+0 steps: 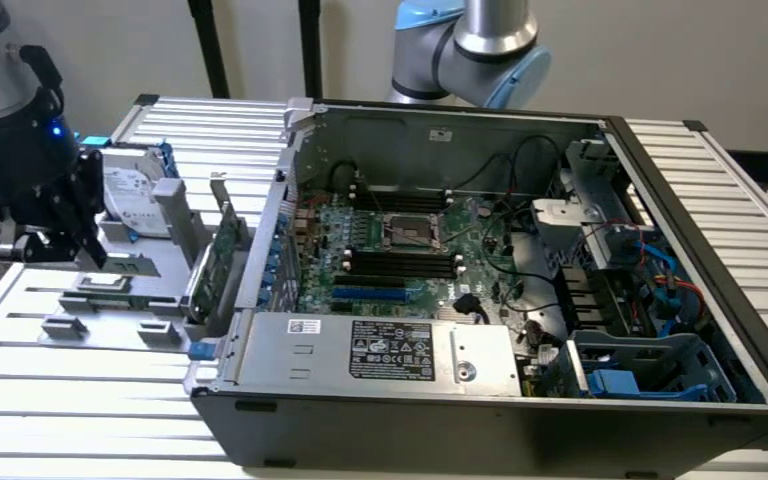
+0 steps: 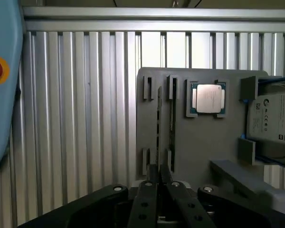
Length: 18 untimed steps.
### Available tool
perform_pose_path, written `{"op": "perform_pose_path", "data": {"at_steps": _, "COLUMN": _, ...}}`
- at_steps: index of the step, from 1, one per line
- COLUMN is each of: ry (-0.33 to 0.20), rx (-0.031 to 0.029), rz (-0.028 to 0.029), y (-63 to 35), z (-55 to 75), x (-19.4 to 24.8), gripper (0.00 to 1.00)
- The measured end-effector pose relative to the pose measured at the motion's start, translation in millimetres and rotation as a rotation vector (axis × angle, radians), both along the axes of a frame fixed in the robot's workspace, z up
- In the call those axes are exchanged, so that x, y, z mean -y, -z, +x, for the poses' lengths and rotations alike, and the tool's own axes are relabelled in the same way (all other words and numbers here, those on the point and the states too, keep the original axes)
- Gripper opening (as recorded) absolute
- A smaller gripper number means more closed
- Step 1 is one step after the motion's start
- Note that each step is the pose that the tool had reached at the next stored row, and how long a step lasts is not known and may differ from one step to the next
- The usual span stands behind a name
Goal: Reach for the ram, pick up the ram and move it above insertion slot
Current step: 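Pick up the ram and move it above insertion slot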
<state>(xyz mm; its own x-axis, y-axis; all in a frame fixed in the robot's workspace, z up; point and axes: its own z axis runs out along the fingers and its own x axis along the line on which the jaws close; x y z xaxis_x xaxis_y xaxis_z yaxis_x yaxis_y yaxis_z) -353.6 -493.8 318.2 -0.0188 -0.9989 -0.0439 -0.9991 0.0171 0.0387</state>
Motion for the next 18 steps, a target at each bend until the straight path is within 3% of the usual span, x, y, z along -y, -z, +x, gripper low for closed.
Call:
{"op": "perform_pose_path", "data": {"at_steps": 7, "ry": -0.002, "rx": -0.001, "rz": 0.0006, "y": -29.4, "z": 24.8, "x": 0.0, "gripper": 0.14}}
{"op": "perform_pose_path", "data": {"at_steps": 18, "ry": -0.002, "rx": -0.0023, "rz": 0.0006, "y": -49.9, "z": 74.7, "x": -0.6, "gripper": 0.14}}
